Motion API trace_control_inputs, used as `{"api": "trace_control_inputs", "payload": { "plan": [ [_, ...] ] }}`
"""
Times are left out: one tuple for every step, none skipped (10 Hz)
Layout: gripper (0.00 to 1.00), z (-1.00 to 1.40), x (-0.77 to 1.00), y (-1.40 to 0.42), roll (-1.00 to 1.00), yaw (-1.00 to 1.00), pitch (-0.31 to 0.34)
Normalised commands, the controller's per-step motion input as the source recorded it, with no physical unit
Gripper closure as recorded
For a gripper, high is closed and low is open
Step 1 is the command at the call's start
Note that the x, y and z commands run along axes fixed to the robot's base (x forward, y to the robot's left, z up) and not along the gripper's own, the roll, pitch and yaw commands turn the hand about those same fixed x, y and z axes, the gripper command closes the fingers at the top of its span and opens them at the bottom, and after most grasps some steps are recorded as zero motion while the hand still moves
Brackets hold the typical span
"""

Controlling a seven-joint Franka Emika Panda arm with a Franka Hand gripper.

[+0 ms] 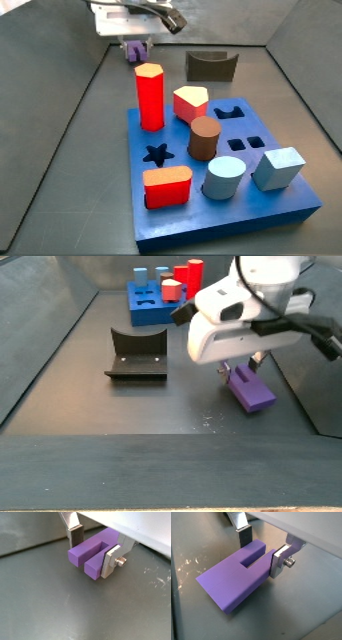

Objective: Pick up the double-square object. Move up. Rotate the double-square object. Place the double-square object on the fixture. Regrasp the double-square object. Move to above the board. Insert the double-square object.
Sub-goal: Move up, then rotate the double-square object.

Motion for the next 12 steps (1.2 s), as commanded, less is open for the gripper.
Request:
{"api": "trace_control_inputs", "payload": {
  "plan": [
    [1.00, 0.75, -0.03, -0.02, 0.00, 0.00, 0.083],
    [1.00, 0.63, -0.02, 0.00, 0.02, -0.01, 0.087],
    [1.00, 0.50, -0.02, 0.01, 0.04, -0.01, 0.086],
    [1.00, 0.33, -0.02, 0.01, 0.06, -0.02, 0.081],
    [1.00, 0.20, -0.03, 0.01, 0.08, -0.02, 0.077],
    [1.00, 0.00, 0.29, -0.20, 0.00, 0.00, 0.000],
    [1.00, -0.10, 0.32, -0.20, 0.01, 0.01, -0.015],
    [1.00, -0.13, 0.24, -0.13, 0.01, 0.03, 0.007],
    [1.00, 0.00, 0.00, 0.00, 0.00, -1.00, 0.000],
    [1.00, 0.04, -0.07, 0.04, 0.00, -1.00, -0.001],
    [1.00, 0.05, -0.07, 0.04, 0.00, -1.00, -0.001],
    [1.00, 0.05, -0.05, 0.02, 0.00, -1.00, -0.001]
  ]
}}
